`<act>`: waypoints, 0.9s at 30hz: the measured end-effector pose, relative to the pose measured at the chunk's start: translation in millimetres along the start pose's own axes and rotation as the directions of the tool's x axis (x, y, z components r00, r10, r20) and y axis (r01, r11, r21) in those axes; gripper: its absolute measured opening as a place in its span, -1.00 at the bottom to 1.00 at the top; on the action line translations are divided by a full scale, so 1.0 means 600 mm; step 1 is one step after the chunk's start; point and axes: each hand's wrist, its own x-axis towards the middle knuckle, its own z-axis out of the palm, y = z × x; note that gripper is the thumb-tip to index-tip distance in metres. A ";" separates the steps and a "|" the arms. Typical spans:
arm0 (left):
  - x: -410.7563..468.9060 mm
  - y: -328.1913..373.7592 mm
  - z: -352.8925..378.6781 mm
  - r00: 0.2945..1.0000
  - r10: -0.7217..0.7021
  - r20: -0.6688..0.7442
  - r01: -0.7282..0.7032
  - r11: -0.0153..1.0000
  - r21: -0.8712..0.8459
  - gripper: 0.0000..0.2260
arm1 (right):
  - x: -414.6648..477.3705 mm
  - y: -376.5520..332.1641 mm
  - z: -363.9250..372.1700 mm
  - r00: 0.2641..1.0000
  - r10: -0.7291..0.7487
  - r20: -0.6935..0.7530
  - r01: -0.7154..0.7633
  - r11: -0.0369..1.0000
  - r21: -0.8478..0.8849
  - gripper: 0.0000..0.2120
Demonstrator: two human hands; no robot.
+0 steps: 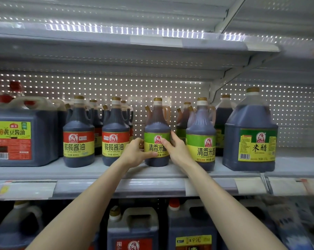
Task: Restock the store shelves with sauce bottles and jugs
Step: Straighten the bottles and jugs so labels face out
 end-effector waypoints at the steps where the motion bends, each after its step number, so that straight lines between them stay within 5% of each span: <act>1: 0.001 0.000 0.000 1.000 0.000 0.003 0.000 1.000 -0.001 -0.50 | 0.001 0.001 0.000 1.000 0.003 0.001 -0.003 1.000 -0.002 -0.49; 27: 0.013 -0.017 0.002 0.998 -0.005 0.065 0.011 0.996 -0.090 -0.49 | 0.013 0.020 0.007 0.997 -0.015 -0.082 0.001 0.986 -0.167 -0.42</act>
